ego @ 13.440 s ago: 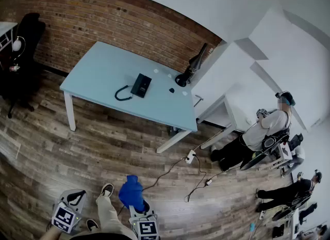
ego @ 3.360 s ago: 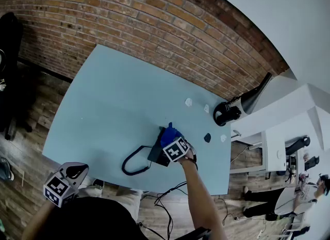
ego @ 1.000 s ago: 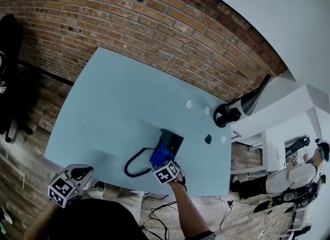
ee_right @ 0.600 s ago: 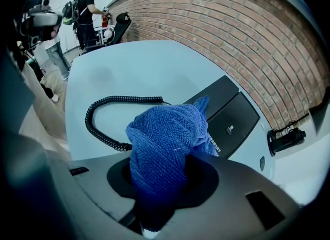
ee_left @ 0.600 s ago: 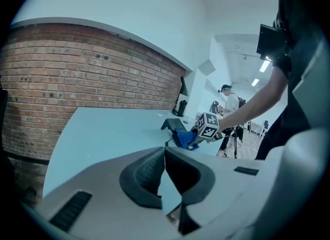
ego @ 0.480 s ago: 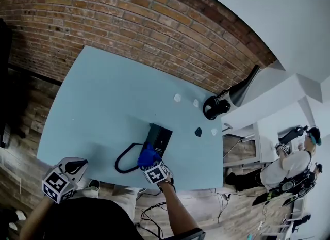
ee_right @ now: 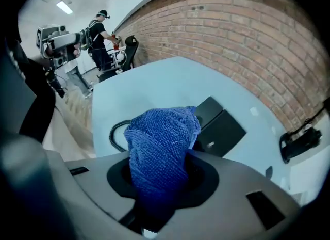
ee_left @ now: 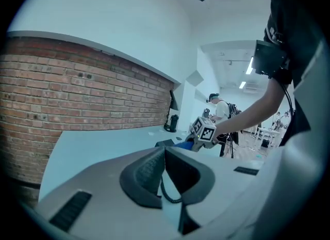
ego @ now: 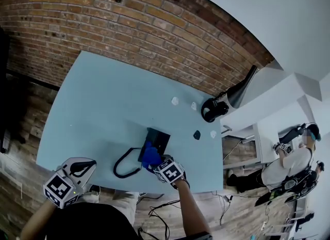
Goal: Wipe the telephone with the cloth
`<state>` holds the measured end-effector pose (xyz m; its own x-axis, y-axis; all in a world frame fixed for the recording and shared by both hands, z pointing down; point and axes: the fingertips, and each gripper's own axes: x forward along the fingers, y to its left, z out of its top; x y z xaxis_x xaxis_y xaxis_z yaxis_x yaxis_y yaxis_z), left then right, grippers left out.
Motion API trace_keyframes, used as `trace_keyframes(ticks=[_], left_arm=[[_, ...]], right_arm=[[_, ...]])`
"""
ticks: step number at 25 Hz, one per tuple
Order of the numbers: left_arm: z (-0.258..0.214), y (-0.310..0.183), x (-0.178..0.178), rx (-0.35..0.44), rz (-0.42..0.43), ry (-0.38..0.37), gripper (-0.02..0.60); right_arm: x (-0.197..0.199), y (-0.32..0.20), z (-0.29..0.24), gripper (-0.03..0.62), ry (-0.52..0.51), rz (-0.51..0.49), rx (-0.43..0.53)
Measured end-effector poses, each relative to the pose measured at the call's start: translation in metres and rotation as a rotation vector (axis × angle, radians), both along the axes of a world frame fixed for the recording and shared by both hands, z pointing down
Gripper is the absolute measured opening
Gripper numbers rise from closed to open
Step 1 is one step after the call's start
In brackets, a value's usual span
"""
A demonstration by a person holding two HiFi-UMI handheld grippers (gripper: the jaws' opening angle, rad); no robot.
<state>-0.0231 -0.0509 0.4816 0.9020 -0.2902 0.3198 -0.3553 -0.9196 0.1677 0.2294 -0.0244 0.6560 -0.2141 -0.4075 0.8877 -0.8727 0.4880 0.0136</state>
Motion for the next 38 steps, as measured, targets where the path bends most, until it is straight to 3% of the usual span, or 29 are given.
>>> trace_keyframes(ticks=[4,8,16,26,38], left_arm=[[0.002,0.009,0.001,-0.027,-0.018,0.005,0.008],[0.002,0.019,0.007,-0.026,0.010,0.008,0.008],[0.005,0.032,0.010,-0.026,0.004,-0.014,0.008],[0.010,0.031,-0.002,-0.046,-0.034,-0.029,0.008],[0.009,0.037,0.007,-0.029,0.005,-0.019,0.008]], right_arm=[[0.059,-0.059,-0.055,0.143,0.094,0.139,0.238],[0.104,-0.093,-0.068,0.143,0.166,0.244,0.330],[0.103,-0.096,-0.003,0.143,0.188,0.219,0.200],[0.096,-0.091,0.003,0.142,0.135,0.270,0.216],[0.074,-0.064,0.020,0.141,0.088,0.274,0.200]])
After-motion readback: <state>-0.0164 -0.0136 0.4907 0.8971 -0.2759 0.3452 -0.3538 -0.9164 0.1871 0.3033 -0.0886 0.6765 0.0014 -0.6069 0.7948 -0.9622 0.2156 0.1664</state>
